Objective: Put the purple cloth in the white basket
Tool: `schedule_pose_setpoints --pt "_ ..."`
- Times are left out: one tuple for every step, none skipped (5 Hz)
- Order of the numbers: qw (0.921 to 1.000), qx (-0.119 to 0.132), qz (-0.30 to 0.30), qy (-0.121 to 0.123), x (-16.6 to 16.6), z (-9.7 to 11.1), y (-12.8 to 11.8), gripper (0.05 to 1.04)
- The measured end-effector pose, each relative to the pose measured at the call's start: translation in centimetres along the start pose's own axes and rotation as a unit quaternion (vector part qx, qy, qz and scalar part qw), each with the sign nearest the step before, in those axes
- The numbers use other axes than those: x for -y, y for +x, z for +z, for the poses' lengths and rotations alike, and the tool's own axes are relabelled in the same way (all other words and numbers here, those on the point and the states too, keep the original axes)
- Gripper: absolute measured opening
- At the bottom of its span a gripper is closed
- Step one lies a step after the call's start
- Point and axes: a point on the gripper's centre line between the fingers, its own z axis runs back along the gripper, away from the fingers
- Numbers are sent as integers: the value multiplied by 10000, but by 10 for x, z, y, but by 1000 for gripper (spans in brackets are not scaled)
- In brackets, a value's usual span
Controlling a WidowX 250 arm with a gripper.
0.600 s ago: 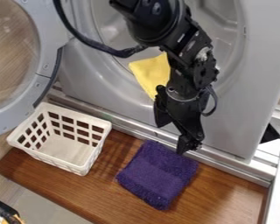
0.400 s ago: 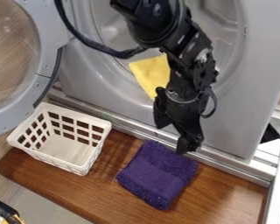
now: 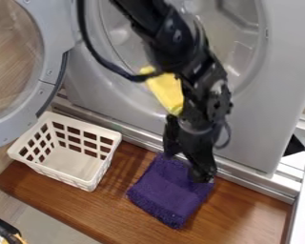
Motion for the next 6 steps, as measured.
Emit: schedule_pose_setpoints --pt "9999 -127 55 -89 10 -19 -5 1000" --pt "9993 -321 -51 -195 25 -48 -10 1000" --pt "9990 -357 41 -251 27 -58 -5 1001" --pt "9991 -364 73 -200 26 -61 -2 946" --pt "9995 -261 93 -129 24 -61 -3 685" --pt "9996 -255 77 -130 24 -60 -5 476"
